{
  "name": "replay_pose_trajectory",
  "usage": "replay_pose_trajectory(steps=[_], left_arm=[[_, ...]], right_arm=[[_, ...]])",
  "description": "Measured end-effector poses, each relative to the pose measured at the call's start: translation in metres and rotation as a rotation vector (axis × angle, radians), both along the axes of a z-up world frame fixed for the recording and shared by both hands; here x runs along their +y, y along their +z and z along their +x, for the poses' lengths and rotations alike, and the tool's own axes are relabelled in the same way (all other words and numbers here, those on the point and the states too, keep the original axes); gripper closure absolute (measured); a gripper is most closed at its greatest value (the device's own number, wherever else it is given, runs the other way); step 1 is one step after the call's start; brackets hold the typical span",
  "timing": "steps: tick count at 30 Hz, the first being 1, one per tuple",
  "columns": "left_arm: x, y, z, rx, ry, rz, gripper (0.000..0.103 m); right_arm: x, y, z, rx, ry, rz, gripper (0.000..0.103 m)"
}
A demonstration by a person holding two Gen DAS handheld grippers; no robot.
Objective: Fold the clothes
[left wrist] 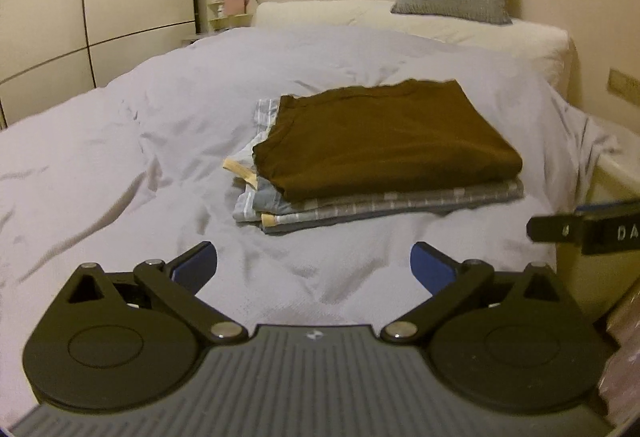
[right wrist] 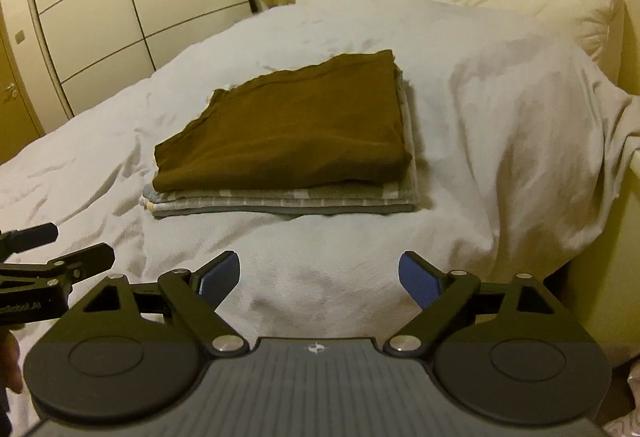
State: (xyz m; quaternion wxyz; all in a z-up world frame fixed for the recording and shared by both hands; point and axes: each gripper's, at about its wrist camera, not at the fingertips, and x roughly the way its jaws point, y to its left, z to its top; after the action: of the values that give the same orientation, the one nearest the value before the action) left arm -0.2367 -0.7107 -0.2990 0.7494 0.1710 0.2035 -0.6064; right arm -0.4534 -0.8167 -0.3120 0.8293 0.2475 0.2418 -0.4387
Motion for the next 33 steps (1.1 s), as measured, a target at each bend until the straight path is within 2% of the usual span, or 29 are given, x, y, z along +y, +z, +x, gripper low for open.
replay_pose_trajectory(steps=[14, 17, 20, 22, 26, 33], left_arm=[[0.017, 0.007, 0.000, 0.004, 0.009, 0.049, 0.002], [0.024, 0.012, -0.004, -0.014, 0.029, 0.039, 0.001], [0.033, 0.016, -0.004, 0.010, 0.045, 0.022, 0.001], [0.038, 0.018, -0.004, 0.022, 0.045, 0.023, 0.001], [0.048, 0.022, -0.009, -0.006, 0.039, 0.037, 0.001], [0.070, 0.036, -0.013, 0.013, 0.039, 0.018, 0.001]], right_arm=[[0.019, 0.020, 0.005, 0.040, 0.003, -0.029, 0.014], [0.025, 0.025, 0.004, 0.042, 0.000, -0.038, 0.014], [0.033, 0.029, 0.001, 0.042, -0.003, -0.043, 0.014], [0.038, 0.032, 0.000, 0.042, -0.005, -0.044, 0.014], [0.050, 0.039, -0.004, 0.040, -0.009, -0.052, 0.014], [0.070, 0.051, -0.006, 0.037, -0.013, -0.066, 0.014]])
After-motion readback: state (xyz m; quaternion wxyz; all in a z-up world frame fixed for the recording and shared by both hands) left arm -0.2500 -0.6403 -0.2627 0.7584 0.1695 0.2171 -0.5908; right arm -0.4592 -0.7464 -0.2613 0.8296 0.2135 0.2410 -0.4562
